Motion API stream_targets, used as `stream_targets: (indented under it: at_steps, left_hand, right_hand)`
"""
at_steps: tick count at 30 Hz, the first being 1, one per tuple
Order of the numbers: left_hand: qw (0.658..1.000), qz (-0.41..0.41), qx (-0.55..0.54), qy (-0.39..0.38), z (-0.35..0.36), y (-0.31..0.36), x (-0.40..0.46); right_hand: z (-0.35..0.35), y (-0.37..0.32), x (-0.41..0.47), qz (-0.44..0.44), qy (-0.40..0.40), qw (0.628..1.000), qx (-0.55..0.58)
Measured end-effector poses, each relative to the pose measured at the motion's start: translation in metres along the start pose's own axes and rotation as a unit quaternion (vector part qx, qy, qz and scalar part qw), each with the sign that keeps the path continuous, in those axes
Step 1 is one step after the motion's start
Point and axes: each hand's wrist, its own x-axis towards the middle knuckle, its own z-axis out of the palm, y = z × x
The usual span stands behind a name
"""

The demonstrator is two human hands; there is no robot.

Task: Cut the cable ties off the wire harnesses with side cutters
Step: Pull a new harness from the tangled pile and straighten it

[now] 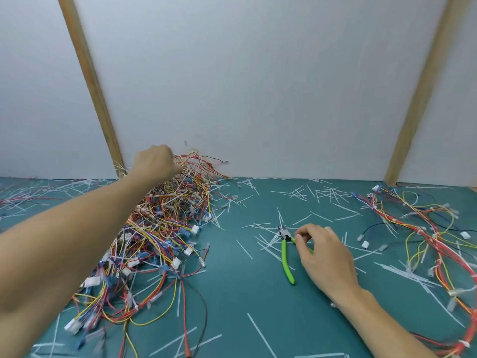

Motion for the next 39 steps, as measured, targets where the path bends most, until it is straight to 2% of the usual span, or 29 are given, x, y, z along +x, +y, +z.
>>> stream_targets:
  at_steps: [2,5,7,8,10,12,14,15,16,17,19,20,21,22,24,25,26,27,30,31,32,34,35,39]
  left_hand:
    - [0.992,-0.066,-0.083,-0.062,-0.001,0.002,0.003]
    - [0.993,-0.072,-0.045,-0.087,0.003,0.003,0.006]
    - [0.998,-0.041,0.026,-0.043,0.007,0.008,0.007]
    - [0.999,-0.03,0.028,-0.002,0.007,0.01,0.008]
    - [0.993,-0.057,-0.047,0.092,-0.001,0.008,0.011]
    - [0.949,-0.171,-0.19,0.184,-0.019,-0.015,0.014]
    - [0.863,-0.31,-0.317,0.243,-0.042,-0.043,0.011]
    - [0.837,-0.344,-0.339,0.255,-0.05,-0.05,0.008]
    - [0.844,-0.326,-0.332,0.267,-0.054,-0.047,0.006]
    - [0.871,-0.257,-0.323,0.264,-0.056,-0.035,0.001]
    - [0.918,-0.031,-0.313,0.242,-0.056,-0.003,-0.018]
    - [0.925,0.076,-0.292,0.231,-0.054,0.013,-0.027]
    - [0.928,0.148,-0.267,0.215,-0.053,0.024,-0.034]
    - [0.934,0.176,-0.26,0.17,-0.052,0.03,-0.037]
    - [0.951,0.187,-0.245,-0.007,-0.053,0.029,-0.035]
    - [0.952,0.203,-0.21,-0.095,-0.054,0.025,-0.033]
    - [0.947,0.217,-0.181,-0.152,-0.057,0.019,-0.032]
    - [0.947,0.21,-0.176,-0.168,-0.059,0.011,-0.028]
    - [0.968,0.131,-0.192,-0.097,-0.068,-0.025,-0.02]
    - [0.976,0.111,-0.156,-0.105,-0.069,-0.038,-0.02]
    - [0.979,0.099,-0.101,-0.144,-0.07,-0.048,-0.025]
    - [0.965,0.098,-0.012,-0.244,-0.062,-0.061,-0.037]
    - [0.96,0.102,0.007,-0.262,-0.054,-0.064,-0.043]
    - [0.978,0.078,0.044,-0.188,-0.029,-0.064,-0.057]
  right_hand:
    - [0.0,0.0,-0.001,0.0,0.001,1.0,0.007]
    - [-0.001,0.0,0.0,0.004,0.0,1.0,0.01]
    - [-0.001,0.0,0.001,0.005,-0.004,1.0,0.009]
    - [-0.001,0.0,0.001,0.005,-0.005,1.0,0.007]
    - [-0.001,0.001,0.002,0.006,-0.006,1.0,0.007]
    - [0.0,0.001,0.002,0.007,-0.006,1.0,0.011]
    - [0.0,0.002,0.003,0.008,-0.005,1.0,0.015]
    - [0.0,0.002,0.003,0.008,-0.006,1.0,0.016]
    - [0.0,0.002,0.003,0.008,-0.005,1.0,0.017]
    - [0.0,0.003,0.003,0.008,-0.004,1.0,0.018]
    - [0.001,0.002,0.004,0.008,-0.004,1.0,0.017]
    - [0.002,0.002,0.004,0.008,-0.005,1.0,0.017]
    - [0.002,0.002,0.004,0.009,-0.004,1.0,0.017]
    - [0.002,0.003,0.004,0.009,-0.004,1.0,0.019]
    - [0.001,0.004,0.003,0.015,0.002,1.0,0.028]
    - [0.0,0.004,0.002,0.018,0.004,0.999,0.03]
    - [-0.001,0.005,0.002,0.022,0.005,0.999,0.03]
    - [-0.001,0.005,0.002,0.026,0.008,0.999,0.03]
    - [0.0,0.004,0.003,0.032,0.005,0.999,0.027]
    - [0.0,0.004,0.003,0.031,0.003,0.999,0.025]
    - [0.0,0.003,0.003,0.029,0.003,0.999,0.025]
    - [0.0,0.002,0.003,0.023,-0.001,0.999,0.022]
    - [0.0,0.001,0.002,0.022,-0.002,1.0,0.022]
    - [-0.001,0.0,-0.001,0.022,-0.011,0.999,0.032]
